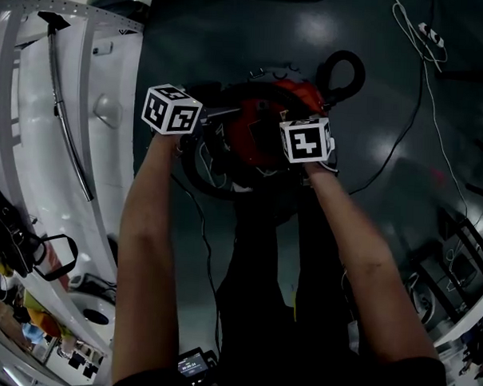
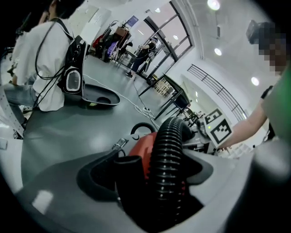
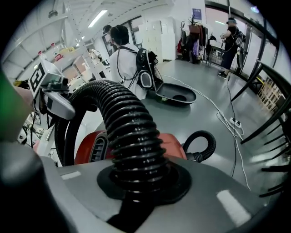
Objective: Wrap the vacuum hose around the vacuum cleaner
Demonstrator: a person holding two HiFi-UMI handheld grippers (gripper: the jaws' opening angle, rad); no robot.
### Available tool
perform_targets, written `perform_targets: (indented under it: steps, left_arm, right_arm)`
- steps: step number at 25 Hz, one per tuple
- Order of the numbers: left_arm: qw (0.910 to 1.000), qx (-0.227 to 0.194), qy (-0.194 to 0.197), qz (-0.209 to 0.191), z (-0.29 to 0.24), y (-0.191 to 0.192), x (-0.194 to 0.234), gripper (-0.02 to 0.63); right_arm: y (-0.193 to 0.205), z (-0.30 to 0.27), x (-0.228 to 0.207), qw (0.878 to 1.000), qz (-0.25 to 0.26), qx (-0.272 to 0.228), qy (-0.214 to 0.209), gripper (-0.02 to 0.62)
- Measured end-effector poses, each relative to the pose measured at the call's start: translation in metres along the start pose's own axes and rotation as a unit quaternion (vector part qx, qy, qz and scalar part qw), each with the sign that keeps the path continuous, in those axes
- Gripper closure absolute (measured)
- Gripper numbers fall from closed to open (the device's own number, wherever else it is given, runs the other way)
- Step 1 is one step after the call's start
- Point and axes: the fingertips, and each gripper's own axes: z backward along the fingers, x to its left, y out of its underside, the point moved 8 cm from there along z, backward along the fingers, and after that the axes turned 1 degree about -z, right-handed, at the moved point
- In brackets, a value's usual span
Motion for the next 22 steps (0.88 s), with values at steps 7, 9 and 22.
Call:
perform_targets:
  steps: [7,9,22]
  left_arm:
    - [0.9996,0.014,0.016,0.019,-0.008,0.005,0.018,0.206]
    - [0.9993,0.02,0.019,0.024,-0.012,0.006,0.023,0.204]
    - [0.9981,0.058,0.001,0.021,-0.033,0.007,0.032,0.187]
  right_arm:
    - [-0.003,-0.008,0.001,0.999,0.039,0.0,0.034,0.508]
    - [-0.004,-0.011,0.001,0.998,0.047,0.0,0.043,0.505]
    - [0.002,-0.01,-0.006,0.998,0.025,-0.023,0.052,0.414]
